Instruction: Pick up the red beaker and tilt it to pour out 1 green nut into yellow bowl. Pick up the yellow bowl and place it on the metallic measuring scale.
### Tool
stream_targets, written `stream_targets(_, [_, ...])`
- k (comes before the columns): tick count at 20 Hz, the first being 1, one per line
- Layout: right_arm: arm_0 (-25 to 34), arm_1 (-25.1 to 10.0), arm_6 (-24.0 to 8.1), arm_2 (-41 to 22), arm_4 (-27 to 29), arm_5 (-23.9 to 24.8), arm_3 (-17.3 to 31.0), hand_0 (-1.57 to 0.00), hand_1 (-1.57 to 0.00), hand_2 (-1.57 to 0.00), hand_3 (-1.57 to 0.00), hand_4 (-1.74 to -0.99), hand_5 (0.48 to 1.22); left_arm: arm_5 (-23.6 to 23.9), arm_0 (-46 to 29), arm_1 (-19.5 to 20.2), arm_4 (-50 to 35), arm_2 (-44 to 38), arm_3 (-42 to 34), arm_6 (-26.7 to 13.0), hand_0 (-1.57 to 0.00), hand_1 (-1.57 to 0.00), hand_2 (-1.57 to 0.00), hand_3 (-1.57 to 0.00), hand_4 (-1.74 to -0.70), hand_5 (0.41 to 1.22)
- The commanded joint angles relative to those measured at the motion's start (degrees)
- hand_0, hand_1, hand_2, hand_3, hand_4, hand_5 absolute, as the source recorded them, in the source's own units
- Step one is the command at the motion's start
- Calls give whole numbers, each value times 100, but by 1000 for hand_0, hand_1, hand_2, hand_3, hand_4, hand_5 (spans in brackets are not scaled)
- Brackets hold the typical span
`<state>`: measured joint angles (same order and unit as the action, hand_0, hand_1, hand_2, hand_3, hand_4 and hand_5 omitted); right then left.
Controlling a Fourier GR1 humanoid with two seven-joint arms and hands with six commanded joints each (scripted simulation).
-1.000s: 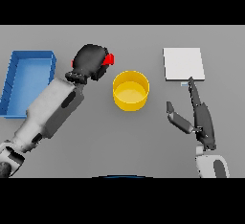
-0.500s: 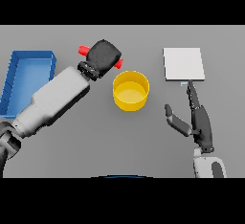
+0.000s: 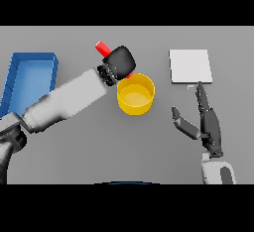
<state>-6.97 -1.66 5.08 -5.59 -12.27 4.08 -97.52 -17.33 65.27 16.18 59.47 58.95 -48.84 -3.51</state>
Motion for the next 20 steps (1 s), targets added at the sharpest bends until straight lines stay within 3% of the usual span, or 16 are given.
stream_targets(1, [-37,25,-4,-37,-37,8,-1,1,1,1,1,-1286,618,34,101,-24,85,109,70,59,-1571,-1571,-1571,-1551,-1738,1221])
stream_targets(4, [80,36,-160,-21,-148,111,141,1,1,1,1,-1276,593,38,356,-12,209,356,184,222,-1571,-1571,-1571,-1561,-1739,1221])
stream_targets(9, [-28,30,5,-76,-308,203,88,1,1,1,1,-1225,583,-151,703,-154,478,896,485,374,-1571,-1571,-1571,-1568,-1735,1221])
stream_targets(12, [72,-18,-137,-46,-301,180,74,1,1,1,1,-1204,591,-99,933,-213,609,1225,624,615,-1571,-1571,-1571,-1569,-1734,1221])
stream_targets(16, [38,-18,-11,-77,-396,232,123,1,1,1,1,-1210,594,-36,1160,-206,707,1569,630,761,-1571,-1571,-1571,-1570,-1734,1221])
stream_targets(20, [24,5,86,-103,-392,231,106,1,1,1,1,-1209,592,90,1700,-42,487,1399,857,1023,-1571,-1571,-1571,-1571,-1729,1221])
